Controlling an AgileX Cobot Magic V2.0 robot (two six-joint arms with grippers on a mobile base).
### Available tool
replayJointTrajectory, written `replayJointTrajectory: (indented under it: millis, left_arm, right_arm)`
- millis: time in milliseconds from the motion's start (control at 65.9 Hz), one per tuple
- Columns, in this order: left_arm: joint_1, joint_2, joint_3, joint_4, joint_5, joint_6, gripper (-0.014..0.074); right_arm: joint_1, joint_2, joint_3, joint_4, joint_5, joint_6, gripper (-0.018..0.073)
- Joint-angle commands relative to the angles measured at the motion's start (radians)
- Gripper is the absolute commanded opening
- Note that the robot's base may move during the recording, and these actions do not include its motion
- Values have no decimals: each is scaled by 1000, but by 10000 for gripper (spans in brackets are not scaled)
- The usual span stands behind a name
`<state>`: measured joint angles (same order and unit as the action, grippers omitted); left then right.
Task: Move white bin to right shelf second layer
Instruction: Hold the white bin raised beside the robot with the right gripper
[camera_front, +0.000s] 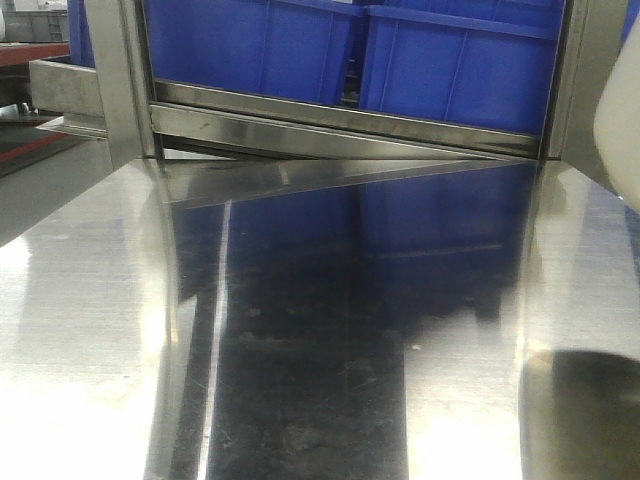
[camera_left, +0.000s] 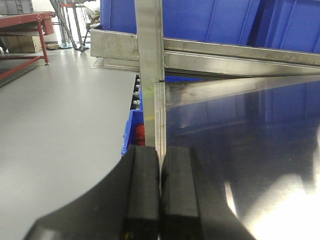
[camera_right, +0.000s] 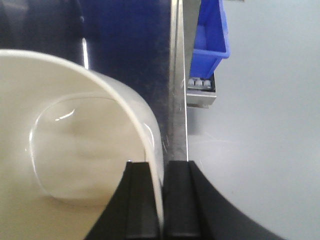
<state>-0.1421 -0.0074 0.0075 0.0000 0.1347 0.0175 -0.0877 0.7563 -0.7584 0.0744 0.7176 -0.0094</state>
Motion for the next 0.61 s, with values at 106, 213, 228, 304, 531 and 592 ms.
replayJointTrajectory:
  millis: [106, 213, 228, 304, 531, 592]
  left_arm:
    - [-4, -15, 37, 0, -87, -5, 85]
    - [-4, -15, 37, 0, -87, -5, 85]
    - [-4, -15, 37, 0, -87, -5, 85]
    - [-4, -15, 37, 0, -87, -5, 85]
    - [-4, -15, 37, 0, -87, -5, 85]
    - [-4, -15, 37, 0, -87, -5, 85]
  right_arm:
    - [-5, -114, 41, 23, -96, 27, 48]
    - [-5, -161, 83, 48, -114, 27, 48]
    - [-5, -165, 85, 50, -115, 27, 48]
    - [-5, -176, 89, 51, -115, 27, 48]
    - [-5, -177, 89, 51, -97, 27, 48]
    - [-5, -177, 89, 51, -80, 27, 48]
